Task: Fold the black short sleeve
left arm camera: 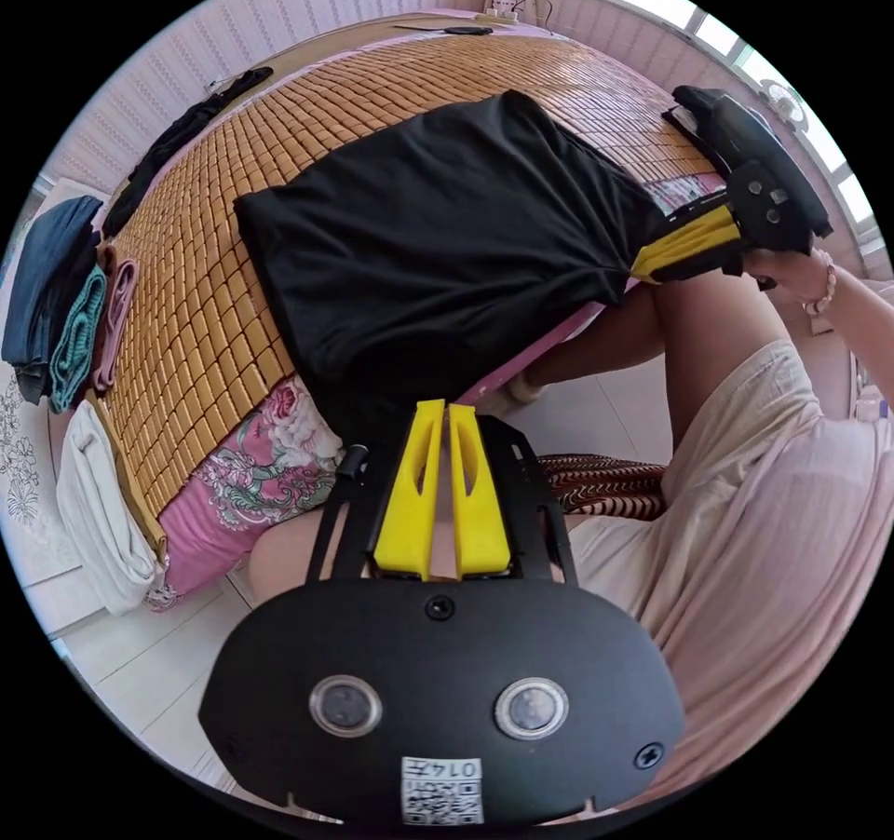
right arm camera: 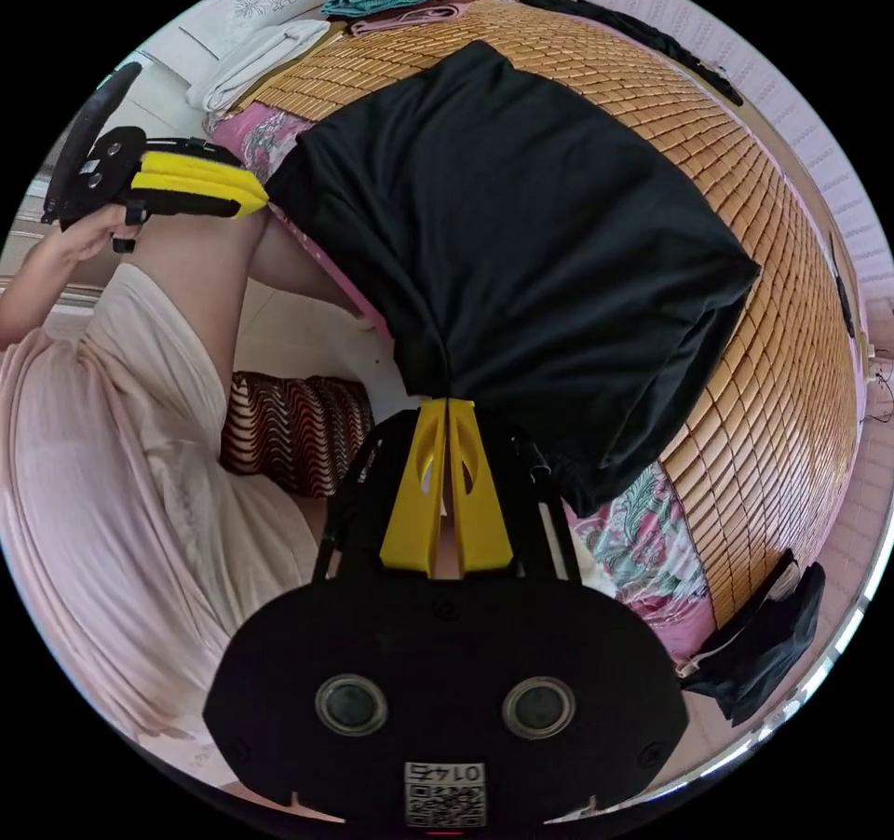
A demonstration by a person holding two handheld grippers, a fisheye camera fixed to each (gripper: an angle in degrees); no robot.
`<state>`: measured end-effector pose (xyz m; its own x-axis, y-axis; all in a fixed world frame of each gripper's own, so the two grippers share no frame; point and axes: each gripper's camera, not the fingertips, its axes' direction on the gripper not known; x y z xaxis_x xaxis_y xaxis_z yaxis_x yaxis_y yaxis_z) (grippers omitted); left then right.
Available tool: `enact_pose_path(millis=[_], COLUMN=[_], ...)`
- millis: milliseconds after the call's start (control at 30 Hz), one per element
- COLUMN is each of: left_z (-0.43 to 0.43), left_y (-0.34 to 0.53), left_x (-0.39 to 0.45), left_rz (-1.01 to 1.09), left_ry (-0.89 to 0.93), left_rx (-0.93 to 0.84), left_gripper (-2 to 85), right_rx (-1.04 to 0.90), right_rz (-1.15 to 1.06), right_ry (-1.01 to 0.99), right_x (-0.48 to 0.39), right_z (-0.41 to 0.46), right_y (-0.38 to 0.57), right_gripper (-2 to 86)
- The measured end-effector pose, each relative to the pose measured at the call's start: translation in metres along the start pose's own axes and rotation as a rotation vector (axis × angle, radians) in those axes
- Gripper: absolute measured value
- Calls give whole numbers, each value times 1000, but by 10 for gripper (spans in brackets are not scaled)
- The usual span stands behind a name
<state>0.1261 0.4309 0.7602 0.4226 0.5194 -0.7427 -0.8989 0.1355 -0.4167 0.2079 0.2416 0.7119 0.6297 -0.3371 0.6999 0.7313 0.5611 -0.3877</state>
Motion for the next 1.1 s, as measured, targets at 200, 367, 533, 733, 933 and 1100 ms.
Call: enact_pose_path(millis=[200, 367, 533, 733, 933, 1100], left_z=[-6, 17, 50, 58, 60, 63], left_y=[-19, -58, -73, -65, -56, -47], left_x=[13, 36, 45, 33, 38, 36], left_rz=[47, 163, 219, 228, 243, 227], left_ry=[70, 127, 55, 141, 112, 133], left_rx=[95, 63, -12, 25, 29, 36], left_gripper=[-8, -8, -10, -10, -10, -8], right_rx=[130, 163, -5, -95, -33, 39], right_rz=[-29, -14, 10, -46, 68, 147], right_ry=[11, 117, 161, 96, 118, 16], right_x=[21, 54, 85, 105, 131, 153], right_z=[-49, -68, -42, -66, -63, -85], right_y=[-40, -133, -200, -219, -223, -189], right_gripper=[-10, -9, -7, -6, -5, -4])
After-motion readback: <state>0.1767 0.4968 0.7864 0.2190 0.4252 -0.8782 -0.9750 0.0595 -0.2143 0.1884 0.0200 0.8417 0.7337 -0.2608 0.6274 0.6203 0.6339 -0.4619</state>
